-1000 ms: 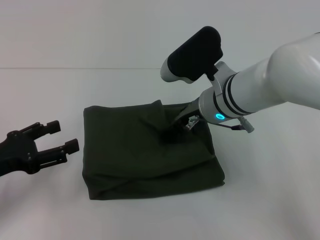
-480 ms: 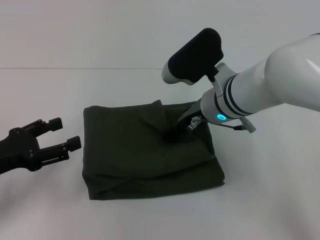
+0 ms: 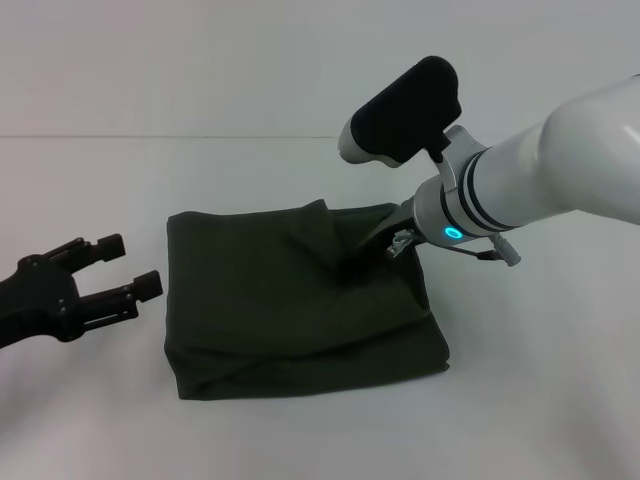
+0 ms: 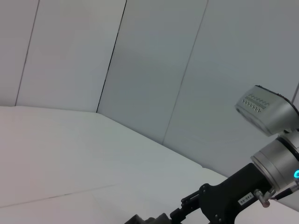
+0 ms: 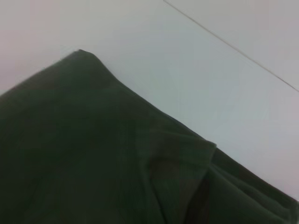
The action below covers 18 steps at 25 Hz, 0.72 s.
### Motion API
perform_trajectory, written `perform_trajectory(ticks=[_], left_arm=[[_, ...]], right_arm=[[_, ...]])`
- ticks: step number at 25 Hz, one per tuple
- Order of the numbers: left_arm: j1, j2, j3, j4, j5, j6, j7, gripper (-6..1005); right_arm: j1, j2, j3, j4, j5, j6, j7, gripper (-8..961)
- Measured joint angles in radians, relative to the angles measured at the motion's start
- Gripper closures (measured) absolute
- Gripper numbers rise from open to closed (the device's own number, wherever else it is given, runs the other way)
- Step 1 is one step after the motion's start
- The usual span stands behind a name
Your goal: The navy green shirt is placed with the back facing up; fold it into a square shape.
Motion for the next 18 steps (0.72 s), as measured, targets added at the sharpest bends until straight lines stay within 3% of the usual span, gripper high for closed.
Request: perform_trajectory(ticks=[7, 18], left_arm=[[0.003, 0.0, 0.0, 0.0, -0.003, 0.0, 0.0, 95], [-0.002, -0.002, 0.0, -0.002, -0.004, 0.0, -0.005, 95]], right_arm=[[-0.005, -0.001, 0.011, 0.015, -0.081, 0.024, 0.093, 72], [-0.119, -0.004, 0.147, -0.089, -0.09, 0.052, 0.105, 72]])
